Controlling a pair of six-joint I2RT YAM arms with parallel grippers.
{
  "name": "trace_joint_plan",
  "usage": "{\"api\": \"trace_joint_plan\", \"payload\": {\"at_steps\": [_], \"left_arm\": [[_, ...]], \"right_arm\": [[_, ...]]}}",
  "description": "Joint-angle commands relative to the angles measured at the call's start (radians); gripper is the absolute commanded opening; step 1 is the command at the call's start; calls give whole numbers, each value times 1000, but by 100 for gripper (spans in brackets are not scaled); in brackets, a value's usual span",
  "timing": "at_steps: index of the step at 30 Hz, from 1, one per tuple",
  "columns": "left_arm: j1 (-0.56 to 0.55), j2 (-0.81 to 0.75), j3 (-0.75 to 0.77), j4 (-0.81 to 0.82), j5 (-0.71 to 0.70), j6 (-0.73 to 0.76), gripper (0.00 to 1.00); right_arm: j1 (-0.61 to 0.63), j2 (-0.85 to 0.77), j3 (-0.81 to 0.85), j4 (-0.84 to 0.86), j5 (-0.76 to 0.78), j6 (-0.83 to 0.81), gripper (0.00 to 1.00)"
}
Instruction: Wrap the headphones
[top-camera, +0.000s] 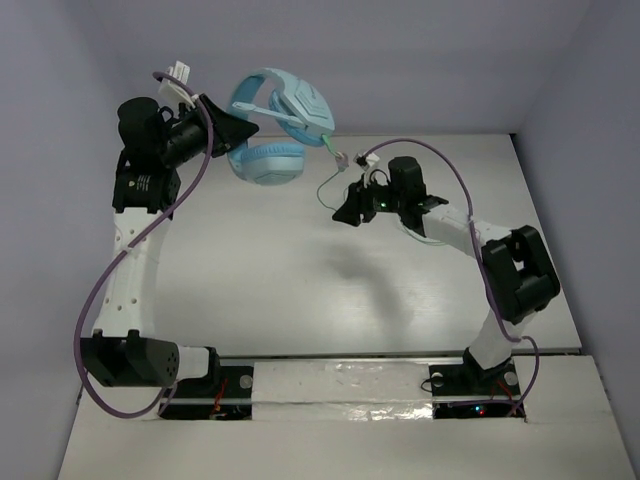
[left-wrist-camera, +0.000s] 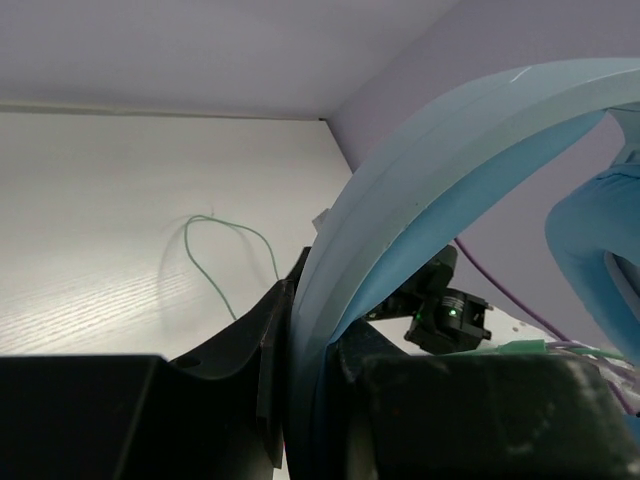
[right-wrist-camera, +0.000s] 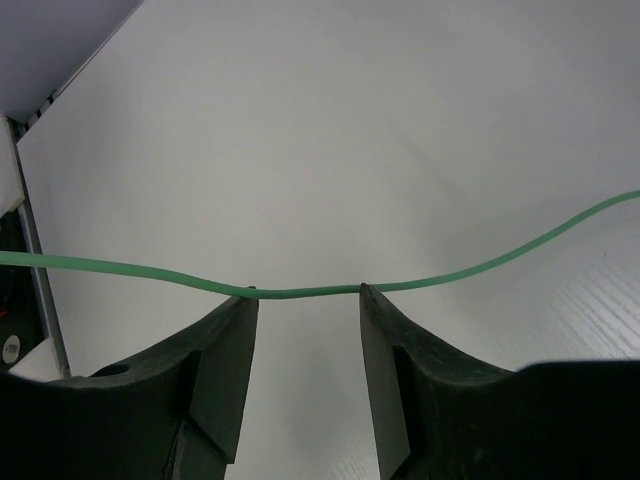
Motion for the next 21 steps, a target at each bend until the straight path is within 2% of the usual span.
{"api": "trace_joint_plan", "payload": {"at_steps": [1,11,17,21], "left_arm": [[2,-57,-4,147,78,-110,0],[2,-83,5,152,109,-148,0],[2,-87,-18,175,140,-187,0],[2,-84,-4,177,141,-224,0]], "right_arm": [[3,22,79,78,-8,-3,52],[3,56,104,162,82,5,71],[3,47,93,213,83,6,73],[14,10,24,322,101,29,73]]}}
